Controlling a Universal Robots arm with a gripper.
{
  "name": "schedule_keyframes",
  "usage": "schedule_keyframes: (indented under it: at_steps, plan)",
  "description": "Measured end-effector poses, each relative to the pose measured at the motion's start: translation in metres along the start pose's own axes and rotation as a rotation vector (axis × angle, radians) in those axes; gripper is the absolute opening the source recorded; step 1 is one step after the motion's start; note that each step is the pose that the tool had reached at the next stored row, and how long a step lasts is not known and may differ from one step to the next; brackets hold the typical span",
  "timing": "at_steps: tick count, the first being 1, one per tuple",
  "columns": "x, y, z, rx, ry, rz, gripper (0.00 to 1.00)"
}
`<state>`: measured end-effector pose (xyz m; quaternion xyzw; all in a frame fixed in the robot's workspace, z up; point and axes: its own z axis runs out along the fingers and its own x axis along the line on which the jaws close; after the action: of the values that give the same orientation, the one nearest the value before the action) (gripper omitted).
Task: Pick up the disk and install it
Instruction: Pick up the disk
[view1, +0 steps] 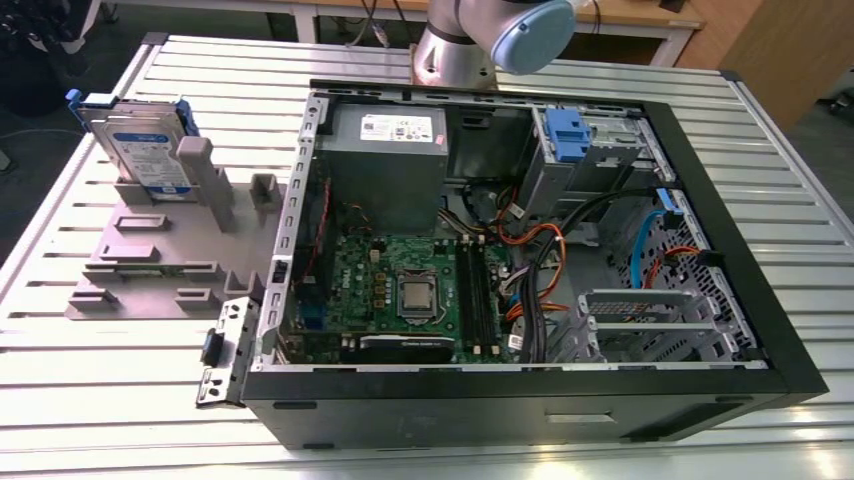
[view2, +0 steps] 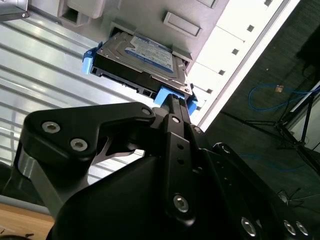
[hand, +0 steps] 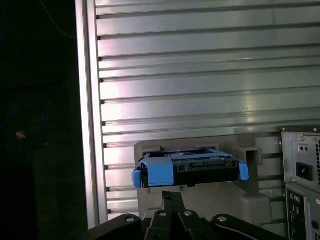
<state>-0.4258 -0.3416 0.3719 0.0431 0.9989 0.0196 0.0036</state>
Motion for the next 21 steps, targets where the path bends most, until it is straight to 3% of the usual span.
schedule_keyframes:
  at_steps: [21]
  plan:
    - [0.0001,0.0000,0.0002,0.0002,-0.0012,0.030,0.11]
